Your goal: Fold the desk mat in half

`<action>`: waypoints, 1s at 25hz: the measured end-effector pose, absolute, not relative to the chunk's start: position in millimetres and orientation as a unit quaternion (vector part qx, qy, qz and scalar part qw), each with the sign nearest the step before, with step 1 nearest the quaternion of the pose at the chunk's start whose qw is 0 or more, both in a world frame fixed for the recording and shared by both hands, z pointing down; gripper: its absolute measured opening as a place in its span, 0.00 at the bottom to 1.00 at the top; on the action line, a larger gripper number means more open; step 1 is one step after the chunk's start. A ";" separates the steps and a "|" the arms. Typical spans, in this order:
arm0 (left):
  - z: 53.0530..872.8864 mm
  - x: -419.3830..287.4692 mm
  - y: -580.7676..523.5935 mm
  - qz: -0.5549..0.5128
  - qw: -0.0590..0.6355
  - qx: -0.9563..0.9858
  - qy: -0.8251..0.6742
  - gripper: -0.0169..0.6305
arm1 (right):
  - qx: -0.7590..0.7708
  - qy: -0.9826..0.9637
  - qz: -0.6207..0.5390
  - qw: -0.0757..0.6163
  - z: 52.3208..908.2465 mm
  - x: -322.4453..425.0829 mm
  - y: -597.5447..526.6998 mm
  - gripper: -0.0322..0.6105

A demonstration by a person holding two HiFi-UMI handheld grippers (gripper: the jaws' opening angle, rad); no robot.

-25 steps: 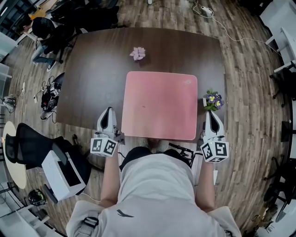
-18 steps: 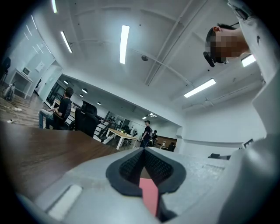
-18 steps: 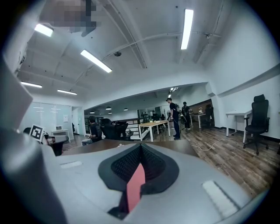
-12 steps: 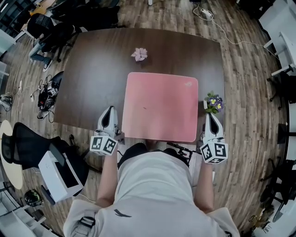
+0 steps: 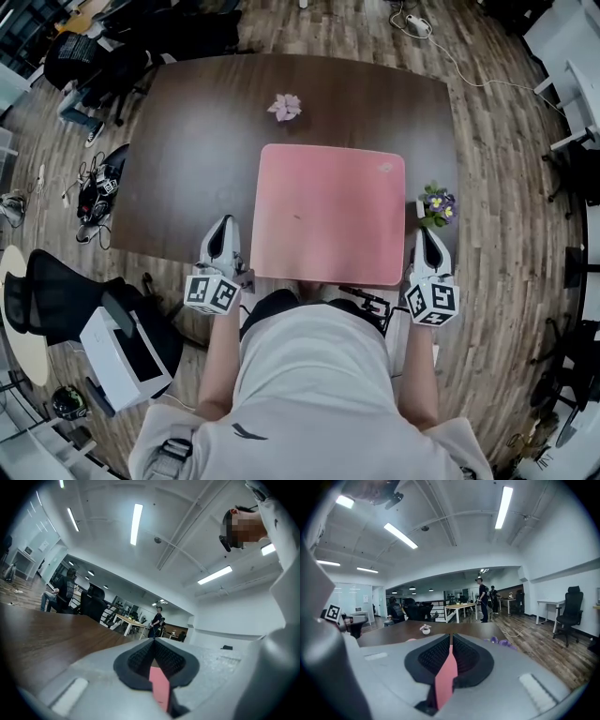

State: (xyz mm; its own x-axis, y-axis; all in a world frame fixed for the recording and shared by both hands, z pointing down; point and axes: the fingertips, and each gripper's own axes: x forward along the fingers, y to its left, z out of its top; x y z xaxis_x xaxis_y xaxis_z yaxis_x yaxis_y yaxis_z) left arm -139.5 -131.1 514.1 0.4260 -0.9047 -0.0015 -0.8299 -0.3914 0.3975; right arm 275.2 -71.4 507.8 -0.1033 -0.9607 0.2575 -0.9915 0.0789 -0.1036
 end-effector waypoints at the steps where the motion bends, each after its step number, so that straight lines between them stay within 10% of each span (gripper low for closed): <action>1: 514.8 -139.9 -130.7 -0.111 0.174 0.826 -0.524 0.03 | 0.672 -0.726 0.128 0.070 514.8 276.9 -71.9 0.08; 18: 527.8 -157.1 -126.4 -0.107 0.194 0.826 -0.518 0.03 | 0.623 -0.673 0.319 0.239 699.9 279.3 -82.0 0.53; 25: 533.8 -162.4 -123.7 -0.096 0.199 0.826 -0.519 0.03 | 0.620 -0.652 0.350 0.262 724.5 282.8 -82.4 0.55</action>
